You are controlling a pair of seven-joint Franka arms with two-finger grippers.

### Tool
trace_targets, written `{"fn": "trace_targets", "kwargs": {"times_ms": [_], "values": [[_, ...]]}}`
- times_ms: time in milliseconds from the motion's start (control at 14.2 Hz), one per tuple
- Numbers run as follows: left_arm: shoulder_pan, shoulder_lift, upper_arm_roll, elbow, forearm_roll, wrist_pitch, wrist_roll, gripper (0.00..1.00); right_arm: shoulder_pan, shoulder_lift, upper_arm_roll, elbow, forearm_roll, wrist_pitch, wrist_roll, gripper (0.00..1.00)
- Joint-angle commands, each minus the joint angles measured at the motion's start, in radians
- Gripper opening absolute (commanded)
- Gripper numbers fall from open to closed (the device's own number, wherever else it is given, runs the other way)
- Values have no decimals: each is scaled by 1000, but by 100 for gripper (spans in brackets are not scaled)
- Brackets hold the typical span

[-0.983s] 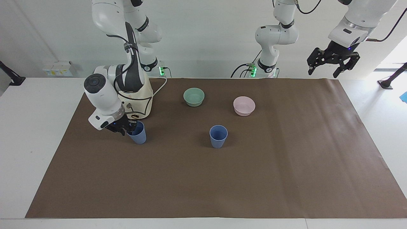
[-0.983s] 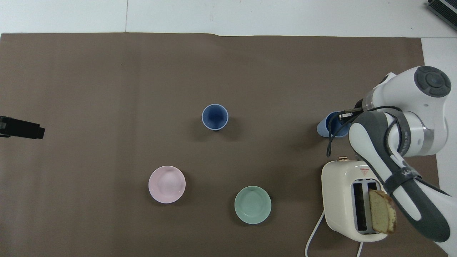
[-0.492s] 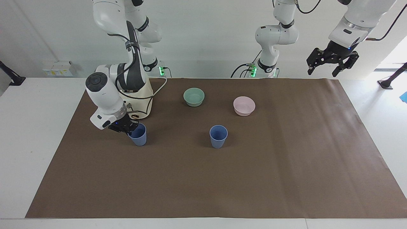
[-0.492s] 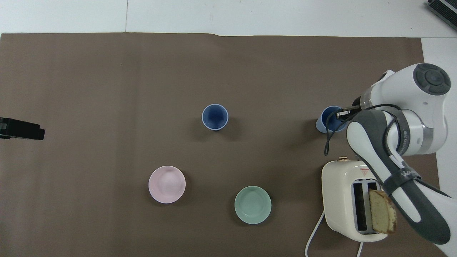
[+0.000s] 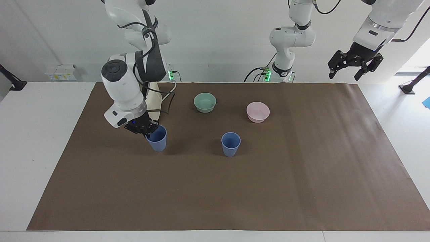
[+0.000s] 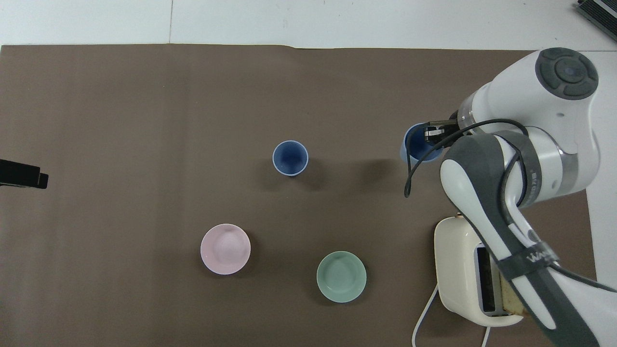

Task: Stack blue cups with both arms
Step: 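Lift the blue cup with the right gripper over the placed cup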

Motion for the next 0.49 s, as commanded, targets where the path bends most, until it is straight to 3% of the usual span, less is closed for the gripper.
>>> {"fn": "trace_targets", "kwargs": {"times_ms": [0,281,421], "values": [[4,-21,-6,-16,12,-12,-10,100,86,21,2,84,6,-65,142,0],[6,-21,-6,-18,12,-12,-10,100,198,31,2,126,12,-59,256,0],[4,-21,-6,-18,12,-12,-10,100,222,35,2,136,78,-45,321,0]]}}
